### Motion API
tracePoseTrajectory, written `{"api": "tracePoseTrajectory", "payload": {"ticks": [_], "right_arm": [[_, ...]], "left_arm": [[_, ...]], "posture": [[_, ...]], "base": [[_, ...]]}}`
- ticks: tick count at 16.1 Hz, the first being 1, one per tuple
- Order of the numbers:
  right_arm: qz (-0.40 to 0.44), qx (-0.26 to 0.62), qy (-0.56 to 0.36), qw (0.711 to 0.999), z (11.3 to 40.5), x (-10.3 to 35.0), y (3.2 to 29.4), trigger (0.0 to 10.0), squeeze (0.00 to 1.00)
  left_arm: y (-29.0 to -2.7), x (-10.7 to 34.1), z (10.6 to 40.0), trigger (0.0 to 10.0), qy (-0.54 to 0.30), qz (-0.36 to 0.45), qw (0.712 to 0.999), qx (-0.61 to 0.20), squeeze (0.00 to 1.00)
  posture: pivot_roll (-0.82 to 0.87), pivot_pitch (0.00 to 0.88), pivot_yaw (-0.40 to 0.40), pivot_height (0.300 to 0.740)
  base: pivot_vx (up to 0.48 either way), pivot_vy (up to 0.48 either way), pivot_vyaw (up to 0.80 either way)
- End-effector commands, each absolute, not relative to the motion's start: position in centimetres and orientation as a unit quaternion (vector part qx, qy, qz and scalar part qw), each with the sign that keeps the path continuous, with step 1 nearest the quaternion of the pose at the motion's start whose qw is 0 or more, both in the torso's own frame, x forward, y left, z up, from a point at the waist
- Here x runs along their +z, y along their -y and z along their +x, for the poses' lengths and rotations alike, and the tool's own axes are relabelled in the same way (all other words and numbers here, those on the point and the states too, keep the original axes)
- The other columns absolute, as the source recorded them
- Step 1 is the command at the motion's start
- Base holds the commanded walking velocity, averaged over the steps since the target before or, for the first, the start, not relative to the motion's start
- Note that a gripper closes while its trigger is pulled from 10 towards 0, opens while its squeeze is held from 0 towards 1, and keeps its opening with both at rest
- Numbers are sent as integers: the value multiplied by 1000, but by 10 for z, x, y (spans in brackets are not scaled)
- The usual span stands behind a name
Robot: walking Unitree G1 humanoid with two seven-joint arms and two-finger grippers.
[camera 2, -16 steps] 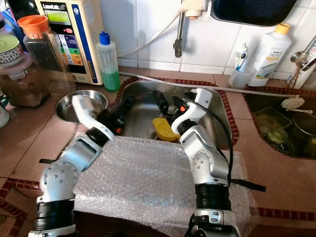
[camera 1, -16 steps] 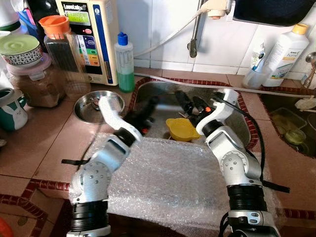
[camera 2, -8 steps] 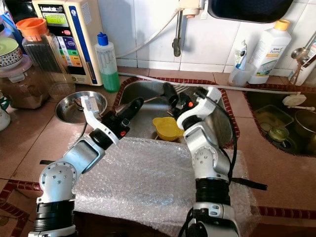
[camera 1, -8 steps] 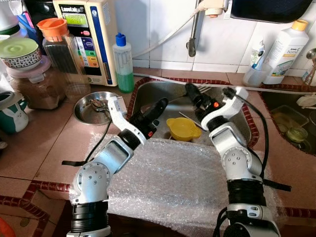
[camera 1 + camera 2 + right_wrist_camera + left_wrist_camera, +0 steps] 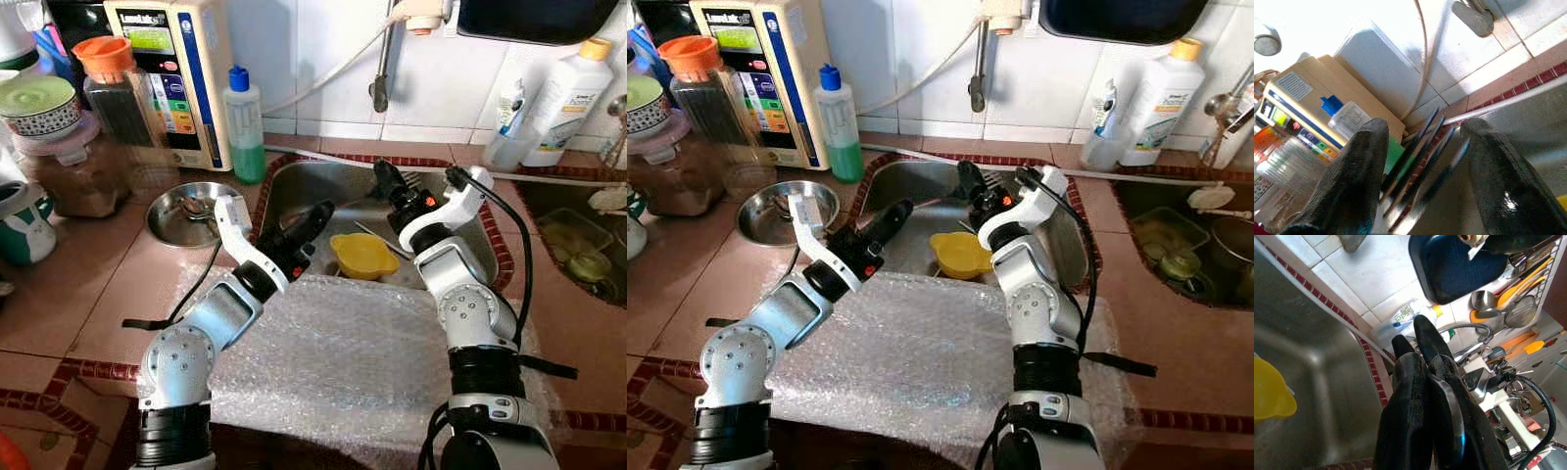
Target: Kitchen organization
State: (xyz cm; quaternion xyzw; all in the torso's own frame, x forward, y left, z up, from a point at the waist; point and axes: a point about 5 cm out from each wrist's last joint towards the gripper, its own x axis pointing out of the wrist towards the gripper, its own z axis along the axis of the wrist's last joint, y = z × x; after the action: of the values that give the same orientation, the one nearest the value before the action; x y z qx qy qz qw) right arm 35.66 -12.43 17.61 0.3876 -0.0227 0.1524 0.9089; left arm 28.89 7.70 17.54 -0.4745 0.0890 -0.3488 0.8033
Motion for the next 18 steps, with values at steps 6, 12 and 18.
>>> {"api": "tracePoseTrajectory", "payload": {"ticks": [6, 12, 18], "right_arm": [[405, 127, 24, 905, 360, 176, 130, 0, 0], [406, 124, 22, 905, 361, 175, 132, 0, 0], [406, 124, 15, 905, 361, 173, 130, 0, 0]], "left_arm": [[-74, 188, 284, 0, -73, -465, 797, -378, 0], [-73, 185, 284, 0, -77, -459, 802, -374, 0], [-82, 178, 293, 863, -67, -439, 835, -326, 0]], "posture": [[81, 37, 56, 740], [79, 32, 55, 740], [81, 32, 53, 740]], "base": [[0, 0, 0], [0, 0, 0], [0, 0, 0]]}}
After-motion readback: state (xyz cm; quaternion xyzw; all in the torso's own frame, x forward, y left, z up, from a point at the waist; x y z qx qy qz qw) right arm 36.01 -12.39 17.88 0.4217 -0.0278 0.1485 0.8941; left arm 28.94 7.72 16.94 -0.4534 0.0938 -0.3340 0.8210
